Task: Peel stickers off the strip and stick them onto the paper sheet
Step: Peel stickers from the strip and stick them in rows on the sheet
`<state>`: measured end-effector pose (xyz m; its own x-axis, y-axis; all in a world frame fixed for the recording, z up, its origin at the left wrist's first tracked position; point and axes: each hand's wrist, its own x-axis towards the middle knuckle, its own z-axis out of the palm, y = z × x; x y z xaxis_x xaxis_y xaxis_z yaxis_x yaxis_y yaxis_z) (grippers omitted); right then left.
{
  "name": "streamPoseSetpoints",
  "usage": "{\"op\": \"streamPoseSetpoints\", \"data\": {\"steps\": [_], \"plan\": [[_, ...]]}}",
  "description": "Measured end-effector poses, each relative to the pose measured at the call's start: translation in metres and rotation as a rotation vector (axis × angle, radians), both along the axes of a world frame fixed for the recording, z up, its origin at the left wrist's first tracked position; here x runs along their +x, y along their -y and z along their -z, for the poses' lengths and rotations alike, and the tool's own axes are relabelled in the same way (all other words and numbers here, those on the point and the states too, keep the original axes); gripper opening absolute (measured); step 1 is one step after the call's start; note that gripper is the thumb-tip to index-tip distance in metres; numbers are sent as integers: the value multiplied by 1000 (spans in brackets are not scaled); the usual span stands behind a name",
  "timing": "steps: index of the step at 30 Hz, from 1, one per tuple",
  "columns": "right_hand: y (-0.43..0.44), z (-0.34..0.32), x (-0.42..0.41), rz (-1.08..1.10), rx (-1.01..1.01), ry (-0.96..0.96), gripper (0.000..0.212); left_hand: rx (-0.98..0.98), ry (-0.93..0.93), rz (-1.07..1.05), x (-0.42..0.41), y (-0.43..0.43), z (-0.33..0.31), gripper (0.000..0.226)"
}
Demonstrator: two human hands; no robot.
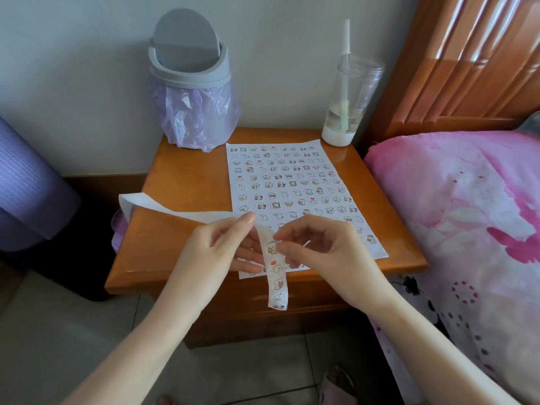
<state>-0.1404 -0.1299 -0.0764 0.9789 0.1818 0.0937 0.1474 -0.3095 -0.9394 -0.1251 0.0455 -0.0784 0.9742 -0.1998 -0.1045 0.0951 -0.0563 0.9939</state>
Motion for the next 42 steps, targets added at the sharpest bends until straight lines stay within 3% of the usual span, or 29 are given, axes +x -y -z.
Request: {"op": "streamPoseSetpoints", "data": {"steps": [9,26,33,42], "plan": [[-2,2,-2,50,-142,127,16,65,64,58,-3,3,2,11],[-3,6,-1,39,-217,284,16,37,71,34,-3,4,0,14],[-3,11,0,33,-287,517,15,15,23,16,-1,4,2,11],[-1,14,2,10,-325,550,15,16,22,5,-1,4,3,11]]}}
